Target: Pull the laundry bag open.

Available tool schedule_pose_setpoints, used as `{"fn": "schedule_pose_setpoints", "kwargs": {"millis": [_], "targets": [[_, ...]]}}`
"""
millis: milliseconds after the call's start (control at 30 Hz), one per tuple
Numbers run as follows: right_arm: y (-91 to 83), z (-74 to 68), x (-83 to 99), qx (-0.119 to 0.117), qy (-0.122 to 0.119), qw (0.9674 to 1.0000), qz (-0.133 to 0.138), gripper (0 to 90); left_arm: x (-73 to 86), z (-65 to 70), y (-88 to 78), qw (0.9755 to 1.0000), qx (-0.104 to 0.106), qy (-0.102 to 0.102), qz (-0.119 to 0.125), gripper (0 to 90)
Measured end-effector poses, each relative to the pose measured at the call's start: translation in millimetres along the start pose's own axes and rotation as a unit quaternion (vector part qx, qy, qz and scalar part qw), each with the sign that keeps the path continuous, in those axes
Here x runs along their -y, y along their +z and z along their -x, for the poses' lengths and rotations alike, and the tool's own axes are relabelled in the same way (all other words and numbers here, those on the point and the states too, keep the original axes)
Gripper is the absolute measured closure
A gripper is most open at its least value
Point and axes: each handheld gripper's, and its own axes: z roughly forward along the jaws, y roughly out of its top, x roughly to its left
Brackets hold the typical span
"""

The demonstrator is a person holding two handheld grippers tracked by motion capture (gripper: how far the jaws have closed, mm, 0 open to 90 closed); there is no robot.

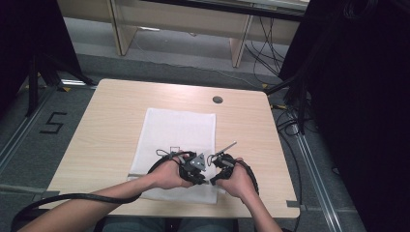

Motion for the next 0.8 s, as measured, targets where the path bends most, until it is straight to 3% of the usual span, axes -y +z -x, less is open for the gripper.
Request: {"fn": "schedule_pose_setpoints", "kwargs": {"millis": [667,800], "targets": [[0.1,0.9,-0.3,0.0,-0.012,0.9999,0.002,90.0,2.5,0.1,-1.8,1.0,0.001,-0.007,0.001,81.9],[0.3,1.0,-0.4,0.0,-0.012,0.9999,0.003,90.0,2.7,-0.6,-2.3,1.0,0.002,0.0,0.0,82.0]]}}
